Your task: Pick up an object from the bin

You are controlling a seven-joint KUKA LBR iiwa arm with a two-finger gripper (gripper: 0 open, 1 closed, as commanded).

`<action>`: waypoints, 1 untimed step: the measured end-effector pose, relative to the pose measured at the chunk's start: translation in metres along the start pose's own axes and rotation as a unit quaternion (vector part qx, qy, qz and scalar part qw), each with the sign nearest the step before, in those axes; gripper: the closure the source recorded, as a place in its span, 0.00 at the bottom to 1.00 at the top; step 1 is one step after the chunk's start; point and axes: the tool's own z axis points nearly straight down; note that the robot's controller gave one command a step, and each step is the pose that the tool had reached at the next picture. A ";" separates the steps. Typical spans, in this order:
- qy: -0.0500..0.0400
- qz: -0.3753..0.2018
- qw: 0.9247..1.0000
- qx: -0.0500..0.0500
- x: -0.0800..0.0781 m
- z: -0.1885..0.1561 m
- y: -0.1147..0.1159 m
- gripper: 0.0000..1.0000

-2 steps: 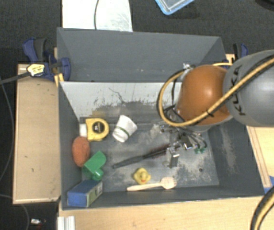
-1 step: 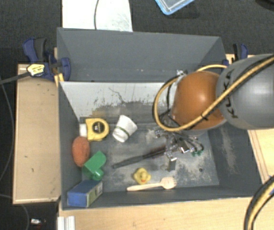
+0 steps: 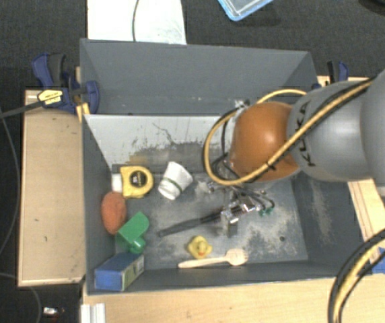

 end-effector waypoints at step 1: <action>0.002 0.045 0.999 0.000 0.004 -0.001 0.012 1.00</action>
Offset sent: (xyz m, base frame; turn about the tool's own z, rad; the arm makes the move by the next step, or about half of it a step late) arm 0.0000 0.0000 0.0000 0.0000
